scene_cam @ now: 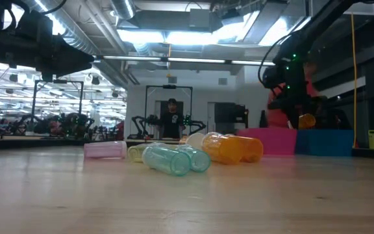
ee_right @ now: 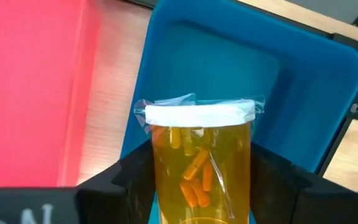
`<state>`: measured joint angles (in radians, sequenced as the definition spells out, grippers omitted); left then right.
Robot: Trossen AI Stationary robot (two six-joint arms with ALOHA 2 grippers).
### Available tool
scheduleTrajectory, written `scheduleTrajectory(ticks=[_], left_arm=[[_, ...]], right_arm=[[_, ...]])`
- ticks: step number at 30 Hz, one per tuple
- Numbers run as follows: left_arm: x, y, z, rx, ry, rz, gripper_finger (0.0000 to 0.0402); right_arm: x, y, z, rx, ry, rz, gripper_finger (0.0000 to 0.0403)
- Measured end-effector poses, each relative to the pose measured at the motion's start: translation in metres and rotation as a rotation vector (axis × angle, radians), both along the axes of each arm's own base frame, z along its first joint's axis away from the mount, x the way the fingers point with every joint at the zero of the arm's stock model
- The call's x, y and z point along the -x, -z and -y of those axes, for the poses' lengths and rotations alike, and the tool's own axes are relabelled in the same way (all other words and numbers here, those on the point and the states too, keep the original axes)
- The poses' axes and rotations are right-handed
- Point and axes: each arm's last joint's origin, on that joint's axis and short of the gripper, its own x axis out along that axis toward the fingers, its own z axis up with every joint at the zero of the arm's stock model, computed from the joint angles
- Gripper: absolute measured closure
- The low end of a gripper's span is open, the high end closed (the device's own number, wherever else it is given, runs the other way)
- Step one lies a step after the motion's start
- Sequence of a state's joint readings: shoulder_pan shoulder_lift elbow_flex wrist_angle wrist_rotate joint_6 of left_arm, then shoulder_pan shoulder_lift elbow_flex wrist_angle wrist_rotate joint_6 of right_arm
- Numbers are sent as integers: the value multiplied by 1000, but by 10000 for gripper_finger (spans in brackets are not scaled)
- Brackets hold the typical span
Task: Pick and place medicine bottles into bin by pill shape (circle, oval)
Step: Put the orange capsule bottle into the blue bin
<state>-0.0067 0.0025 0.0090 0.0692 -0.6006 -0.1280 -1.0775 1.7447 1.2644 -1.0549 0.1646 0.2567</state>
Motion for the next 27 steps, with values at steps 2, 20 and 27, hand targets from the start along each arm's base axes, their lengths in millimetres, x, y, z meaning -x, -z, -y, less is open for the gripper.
scheduleTrajectory(ticks=[2, 20, 27], left_arm=[[0, 0, 0, 0, 0, 0, 236], [0, 0, 0, -6, 0, -5, 236], [0, 0, 0, -6, 0, -5, 236]], right_arm=[[0, 0, 0, -3, 0, -2, 197], [-2, -24, 5, 10, 22, 4, 116], [-43, -67, 0, -77, -232, 448, 116]])
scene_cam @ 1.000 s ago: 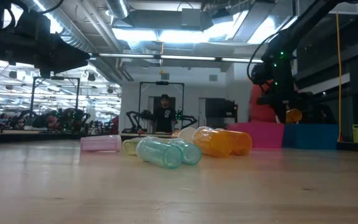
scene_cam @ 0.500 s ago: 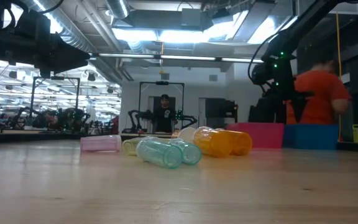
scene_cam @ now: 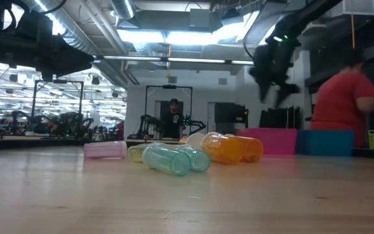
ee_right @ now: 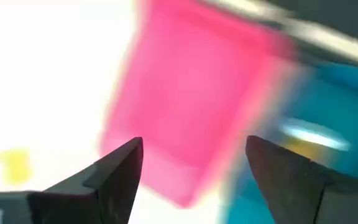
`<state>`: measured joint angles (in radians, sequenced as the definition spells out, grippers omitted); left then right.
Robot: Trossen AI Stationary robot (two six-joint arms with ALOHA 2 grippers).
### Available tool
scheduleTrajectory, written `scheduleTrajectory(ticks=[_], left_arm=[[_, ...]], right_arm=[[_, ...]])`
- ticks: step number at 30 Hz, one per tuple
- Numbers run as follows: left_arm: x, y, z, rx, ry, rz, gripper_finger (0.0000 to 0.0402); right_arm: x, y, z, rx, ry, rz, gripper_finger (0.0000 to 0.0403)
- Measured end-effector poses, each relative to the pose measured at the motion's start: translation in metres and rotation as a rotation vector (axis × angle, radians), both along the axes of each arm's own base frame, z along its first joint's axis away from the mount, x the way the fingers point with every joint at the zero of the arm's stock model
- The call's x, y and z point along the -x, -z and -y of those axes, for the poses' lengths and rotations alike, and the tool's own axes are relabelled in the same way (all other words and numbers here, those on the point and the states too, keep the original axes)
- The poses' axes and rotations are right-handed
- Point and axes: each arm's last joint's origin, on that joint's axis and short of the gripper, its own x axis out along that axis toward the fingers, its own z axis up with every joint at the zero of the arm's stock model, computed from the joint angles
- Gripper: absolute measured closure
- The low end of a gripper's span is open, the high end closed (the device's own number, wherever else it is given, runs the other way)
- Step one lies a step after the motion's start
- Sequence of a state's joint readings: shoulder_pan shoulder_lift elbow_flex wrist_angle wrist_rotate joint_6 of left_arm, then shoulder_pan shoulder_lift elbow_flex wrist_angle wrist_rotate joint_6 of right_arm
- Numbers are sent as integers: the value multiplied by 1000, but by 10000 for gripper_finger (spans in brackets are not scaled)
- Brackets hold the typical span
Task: Pick and place medicine bottles into bin by pill shape (circle, oval)
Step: Put the orange capsule bottle into the blue bin
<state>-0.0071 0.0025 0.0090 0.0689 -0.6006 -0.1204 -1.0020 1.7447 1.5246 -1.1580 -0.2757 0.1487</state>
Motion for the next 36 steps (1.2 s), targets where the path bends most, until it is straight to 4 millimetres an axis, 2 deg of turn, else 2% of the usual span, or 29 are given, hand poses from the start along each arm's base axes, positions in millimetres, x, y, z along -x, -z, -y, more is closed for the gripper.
scheduleTrajectory(ticks=[6, 10, 15, 21, 27, 31, 36], left_arm=[[0, 0, 0, 0, 0, 0, 236], [0, 0, 0, 1, 0, 0, 236], [0, 0, 0, 0, 0, 1, 236], [0, 0, 0, 7, 0, 5, 236], [0, 0, 0, 0, 0, 1, 236], [0, 0, 0, 3, 0, 2, 236], [0, 0, 0, 6, 0, 5, 236]], right_arm=[[-57, -7, -39, -43, -365, 259, 116], [-90, -7, -74, -22, -510, 256, 116], [-118, -5, -119, 5, -570, 162, 116], [-135, -10, -157, -17, -579, 139, 116], [-138, -11, -176, 6, -506, 42, 116], [-138, -9, -186, 77, -468, -50, 116], [-143, -9, -198, 157, -380, -78, 116]])
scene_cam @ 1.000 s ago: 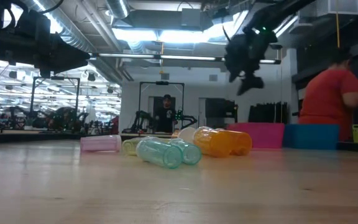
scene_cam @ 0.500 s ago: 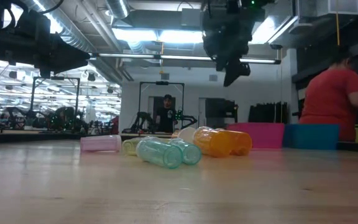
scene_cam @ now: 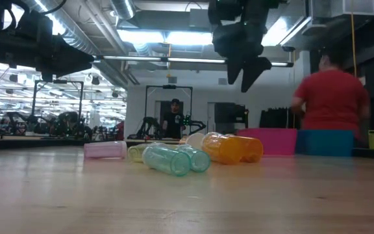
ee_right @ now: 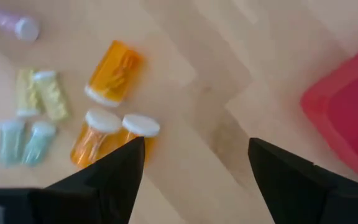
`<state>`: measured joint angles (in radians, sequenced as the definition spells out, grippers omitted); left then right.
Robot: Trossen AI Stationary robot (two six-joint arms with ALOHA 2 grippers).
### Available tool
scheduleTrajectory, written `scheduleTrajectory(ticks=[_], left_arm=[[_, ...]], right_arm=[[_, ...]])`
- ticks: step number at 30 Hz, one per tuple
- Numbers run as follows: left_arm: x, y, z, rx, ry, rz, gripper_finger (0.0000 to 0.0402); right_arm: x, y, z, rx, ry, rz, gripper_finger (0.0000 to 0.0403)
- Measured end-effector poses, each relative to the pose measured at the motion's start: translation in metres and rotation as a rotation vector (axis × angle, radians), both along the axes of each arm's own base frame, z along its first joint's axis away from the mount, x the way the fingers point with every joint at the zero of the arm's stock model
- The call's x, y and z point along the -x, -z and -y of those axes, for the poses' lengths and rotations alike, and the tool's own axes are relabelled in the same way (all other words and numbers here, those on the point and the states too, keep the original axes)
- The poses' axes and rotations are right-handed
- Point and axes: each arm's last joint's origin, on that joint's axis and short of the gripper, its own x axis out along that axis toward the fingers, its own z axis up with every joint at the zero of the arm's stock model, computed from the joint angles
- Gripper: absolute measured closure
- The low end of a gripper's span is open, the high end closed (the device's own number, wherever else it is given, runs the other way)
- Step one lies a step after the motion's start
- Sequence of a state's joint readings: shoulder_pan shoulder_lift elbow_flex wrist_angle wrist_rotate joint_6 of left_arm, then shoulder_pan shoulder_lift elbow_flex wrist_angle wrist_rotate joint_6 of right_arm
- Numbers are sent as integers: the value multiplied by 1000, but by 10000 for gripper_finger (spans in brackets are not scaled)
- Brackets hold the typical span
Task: Pick and place medicine bottles into bin by pill shape (circle, oval)
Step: Put the orange capsule bottle into the blue bin
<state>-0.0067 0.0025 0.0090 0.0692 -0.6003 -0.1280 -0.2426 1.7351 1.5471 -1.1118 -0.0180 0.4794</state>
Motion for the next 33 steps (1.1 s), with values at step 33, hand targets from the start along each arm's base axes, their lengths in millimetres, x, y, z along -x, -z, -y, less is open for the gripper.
scheduleTrajectory(ticks=[33], left_arm=[[0, 0, 0, -22, -1, -15, 236]], right_arm=[[-4, 110, -93, 21, 87, 55, 116]])
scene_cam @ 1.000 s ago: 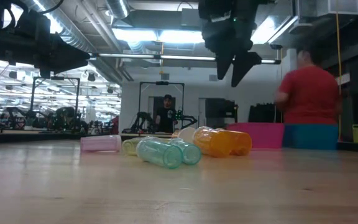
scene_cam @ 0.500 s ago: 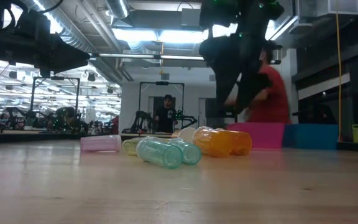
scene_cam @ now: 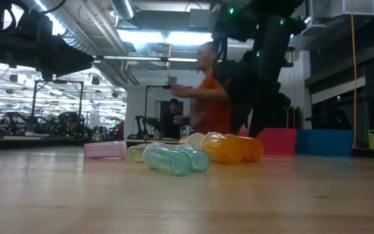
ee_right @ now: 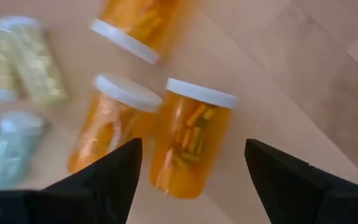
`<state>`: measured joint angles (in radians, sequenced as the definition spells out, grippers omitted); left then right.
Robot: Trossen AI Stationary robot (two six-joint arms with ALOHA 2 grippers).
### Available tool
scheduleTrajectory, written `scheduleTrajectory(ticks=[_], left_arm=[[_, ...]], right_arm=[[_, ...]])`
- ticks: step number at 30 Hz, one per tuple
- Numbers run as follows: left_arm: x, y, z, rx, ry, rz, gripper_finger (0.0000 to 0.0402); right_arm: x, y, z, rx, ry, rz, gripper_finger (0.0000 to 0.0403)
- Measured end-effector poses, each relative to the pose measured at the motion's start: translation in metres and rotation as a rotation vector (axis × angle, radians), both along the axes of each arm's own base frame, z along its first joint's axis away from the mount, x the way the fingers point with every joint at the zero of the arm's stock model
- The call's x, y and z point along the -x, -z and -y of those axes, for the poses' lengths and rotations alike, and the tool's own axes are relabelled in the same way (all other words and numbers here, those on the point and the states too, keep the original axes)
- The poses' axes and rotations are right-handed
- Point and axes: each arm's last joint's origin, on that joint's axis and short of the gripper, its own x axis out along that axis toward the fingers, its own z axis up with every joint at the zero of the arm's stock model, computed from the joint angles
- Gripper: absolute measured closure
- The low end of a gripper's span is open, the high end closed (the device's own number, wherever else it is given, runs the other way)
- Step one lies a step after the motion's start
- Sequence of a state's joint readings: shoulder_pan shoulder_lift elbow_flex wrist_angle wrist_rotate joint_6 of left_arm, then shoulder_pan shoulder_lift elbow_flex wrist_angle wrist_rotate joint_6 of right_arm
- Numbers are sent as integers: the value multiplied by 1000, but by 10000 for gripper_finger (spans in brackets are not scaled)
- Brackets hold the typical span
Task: Pick and place medicine bottles into bin by pill shape (circle, oval)
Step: Put the orange capsule bottle into the blue bin
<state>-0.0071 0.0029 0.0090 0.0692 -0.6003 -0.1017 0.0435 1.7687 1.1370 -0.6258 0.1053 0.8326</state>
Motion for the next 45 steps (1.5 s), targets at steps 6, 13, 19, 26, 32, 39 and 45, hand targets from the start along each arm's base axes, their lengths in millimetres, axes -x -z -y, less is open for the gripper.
scheduleTrajectory(ticks=[6, 13, 19, 26, 32, 39, 45], left_arm=[[0, 0, 0, 0, 0, 0, 236], [0, 0, 0, 0, 0, 0, 236], [0, 0, 0, 0, 0, 0, 236], [0, 0, 0, 0, 0, 0, 236], [0, 0, 0, 0, 0, 0, 236], [0, 0, 0, 0, 0, 0, 236], [0, 0, 0, 0, 0, 0, 236]], right_arm=[[-5, 19, 0, 2, -1, -46, 116], [-5, 30, 0, -10, 52, -86, 116], [-5, 31, 3, -10, 60, -89, 124], [-5, 31, 3, -9, 57, -90, 191], [-3, 25, 8, 4, 21, -93, 229], [22, -34, 29, 146, 63, -115, 225], [75, -100, 57, 356, 299, -135, 225]])
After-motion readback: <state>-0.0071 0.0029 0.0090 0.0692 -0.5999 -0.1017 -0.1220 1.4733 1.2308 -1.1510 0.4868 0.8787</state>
